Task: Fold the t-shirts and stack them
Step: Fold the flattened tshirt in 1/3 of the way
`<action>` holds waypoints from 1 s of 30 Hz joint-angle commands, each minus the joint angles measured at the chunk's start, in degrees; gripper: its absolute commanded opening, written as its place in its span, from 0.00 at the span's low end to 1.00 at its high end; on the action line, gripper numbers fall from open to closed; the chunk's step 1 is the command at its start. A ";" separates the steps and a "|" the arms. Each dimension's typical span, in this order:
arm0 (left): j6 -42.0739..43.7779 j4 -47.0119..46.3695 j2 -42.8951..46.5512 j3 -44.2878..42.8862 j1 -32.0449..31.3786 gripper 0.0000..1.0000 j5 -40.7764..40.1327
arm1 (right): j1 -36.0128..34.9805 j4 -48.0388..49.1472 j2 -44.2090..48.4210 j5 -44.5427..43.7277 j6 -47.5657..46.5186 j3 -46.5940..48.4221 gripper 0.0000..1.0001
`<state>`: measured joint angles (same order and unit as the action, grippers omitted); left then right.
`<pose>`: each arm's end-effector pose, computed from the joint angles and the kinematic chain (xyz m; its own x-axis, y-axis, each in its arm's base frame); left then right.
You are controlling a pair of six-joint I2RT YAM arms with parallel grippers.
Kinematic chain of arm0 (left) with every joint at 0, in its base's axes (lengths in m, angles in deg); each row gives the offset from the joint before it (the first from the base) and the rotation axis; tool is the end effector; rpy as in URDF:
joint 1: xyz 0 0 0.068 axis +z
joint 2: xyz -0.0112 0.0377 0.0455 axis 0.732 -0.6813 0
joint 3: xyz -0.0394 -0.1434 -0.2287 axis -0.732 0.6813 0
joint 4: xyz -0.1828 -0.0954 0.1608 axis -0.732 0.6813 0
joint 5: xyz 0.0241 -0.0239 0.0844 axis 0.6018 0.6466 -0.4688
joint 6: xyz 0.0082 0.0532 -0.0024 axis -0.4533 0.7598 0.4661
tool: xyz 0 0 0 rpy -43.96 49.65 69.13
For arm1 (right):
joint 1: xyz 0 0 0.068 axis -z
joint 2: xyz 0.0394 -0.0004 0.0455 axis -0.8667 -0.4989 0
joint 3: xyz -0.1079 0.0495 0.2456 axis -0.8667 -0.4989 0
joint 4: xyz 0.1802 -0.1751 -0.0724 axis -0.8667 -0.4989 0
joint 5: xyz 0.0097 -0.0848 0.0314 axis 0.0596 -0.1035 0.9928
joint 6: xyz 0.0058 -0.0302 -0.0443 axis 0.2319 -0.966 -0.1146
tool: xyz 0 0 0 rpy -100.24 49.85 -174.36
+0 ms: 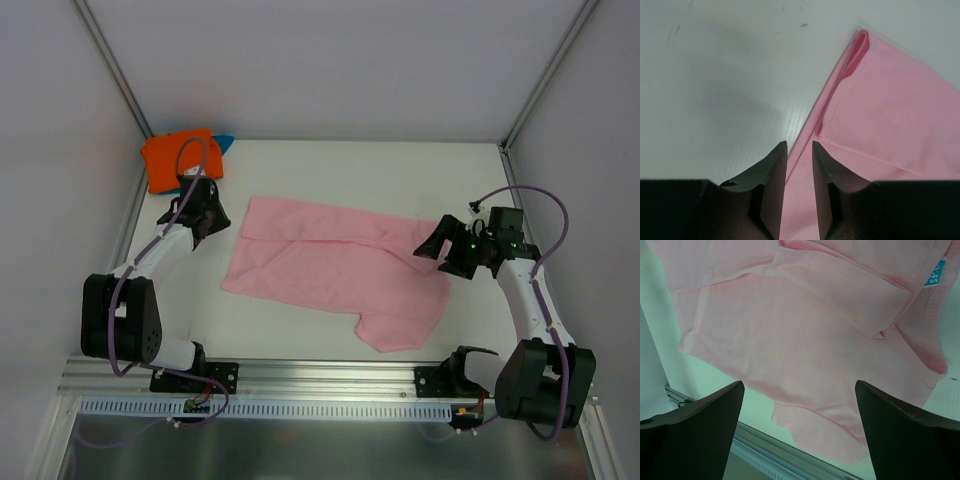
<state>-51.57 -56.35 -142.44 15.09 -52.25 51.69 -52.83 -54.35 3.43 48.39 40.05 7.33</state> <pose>0.3101 -0.0242 0.2318 -0.5751 -0.3551 -0.7370 -0.2538 0.9339 -0.2519 0.2266 -0.0097 0.2465 -0.7734 0.1324 -0.6199 -0.1979 0.8786 0.4346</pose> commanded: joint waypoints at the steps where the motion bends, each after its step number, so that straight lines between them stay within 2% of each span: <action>1: -2.27 -1.98 3.90 0.51 0.18 0.28 -4.27 | -0.22 -0.18 1.53 -0.78 -0.97 2.16 0.99; 4: -2.35 -3.13 5.04 0.51 0.09 0.27 1.52 | -0.30 2.01 1.10 -2.80 -0.27 2.42 0.99; 6: -3.06 -6.11 6.70 1.29 0.09 0.27 9.76 | -0.30 4.21 0.05 -4.47 0.52 3.21 0.99; 8: -4.46 -10.31 7.94 2.78 -0.43 0.27 18.79 | -0.22 5.53 -3.99 -5.53 1.75 5.40 0.99; 12: -4.82 -10.87 10.84 3.85 -3.58 0.27 26.12 | -0.30 8.96 -14.62 -1.85 4.13 10.68 0.99; 15: -4.64 -9.64 13.73 6.04 -6.75 0.27 29.03 | -0.30 10.54 -22.36 0.35 5.80 14.45 0.99; 21: -5.96 -8.49 21.81 13.24 -12.12 0.27 30.98 | -2.84 12.22 -32.46 3.60 7.38 19.65 0.84; 30: -6.93 -6.03 29.83 18.53 -13.35 0.28 32.74 | -11.46 11.96 -41.26 4.40 8.52 28.00 0.83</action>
<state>-57.29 -62.26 -114.55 33.23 -65.12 82.05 -62.44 -42.99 -35.91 51.19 47.42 31.63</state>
